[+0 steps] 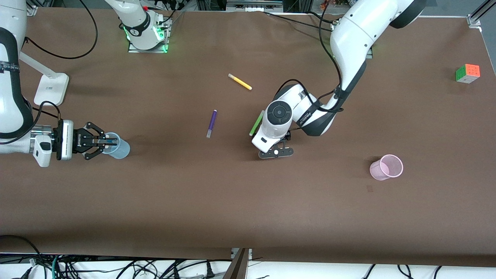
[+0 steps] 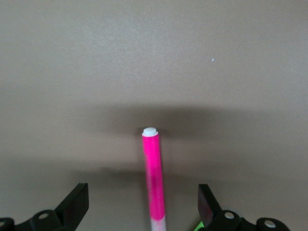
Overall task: Place pink and blue markers in matching cups
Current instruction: 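Drop the blue marker in the cup while the left gripper grasps the pink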
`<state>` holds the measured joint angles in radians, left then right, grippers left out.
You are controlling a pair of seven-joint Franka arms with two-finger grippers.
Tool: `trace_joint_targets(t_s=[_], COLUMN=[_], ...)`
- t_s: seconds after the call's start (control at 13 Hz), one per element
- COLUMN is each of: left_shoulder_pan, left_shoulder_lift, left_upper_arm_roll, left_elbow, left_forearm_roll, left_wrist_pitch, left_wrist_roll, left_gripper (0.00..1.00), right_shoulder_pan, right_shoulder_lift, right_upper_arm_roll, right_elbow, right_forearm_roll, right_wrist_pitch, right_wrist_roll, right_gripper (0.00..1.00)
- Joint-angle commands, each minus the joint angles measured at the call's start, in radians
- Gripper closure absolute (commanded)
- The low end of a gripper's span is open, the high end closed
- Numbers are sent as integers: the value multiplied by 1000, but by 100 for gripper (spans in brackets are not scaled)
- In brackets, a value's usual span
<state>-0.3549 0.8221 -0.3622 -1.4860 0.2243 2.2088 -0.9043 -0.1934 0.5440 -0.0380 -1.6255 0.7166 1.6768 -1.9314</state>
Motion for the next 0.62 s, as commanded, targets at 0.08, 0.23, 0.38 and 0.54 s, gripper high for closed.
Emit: trace_joint_targets(t_s=[0.08, 0.23, 0.38, 0.54], left_shoulder_pan=[-6, -6, -6, 1], left_shoulder_lift=[40, 46, 48, 48], left_upper_arm_roll=[2, 2, 3, 3], left_elbow=[15, 15, 15, 13], left_forearm_roll=[29, 29, 27, 21], left_wrist_pitch=[34, 34, 34, 32], left_wrist_roll=[-44, -45, -47, -50], left_gripper=[27, 53, 82, 100], right_shoulder_pan=[-40, -47, -54, -64], right_shoulder_lift=[17, 24, 24, 33], right_upper_arm_roll=[13, 13, 13, 13], right_elbow=[-5, -5, -5, -5], right_forearm_roll=[30, 30, 30, 30], right_wrist_pitch=[-40, -54, -58, -60], right_wrist_roll=[-72, -92, -86, -92], right_gripper=[97, 97, 97, 95])
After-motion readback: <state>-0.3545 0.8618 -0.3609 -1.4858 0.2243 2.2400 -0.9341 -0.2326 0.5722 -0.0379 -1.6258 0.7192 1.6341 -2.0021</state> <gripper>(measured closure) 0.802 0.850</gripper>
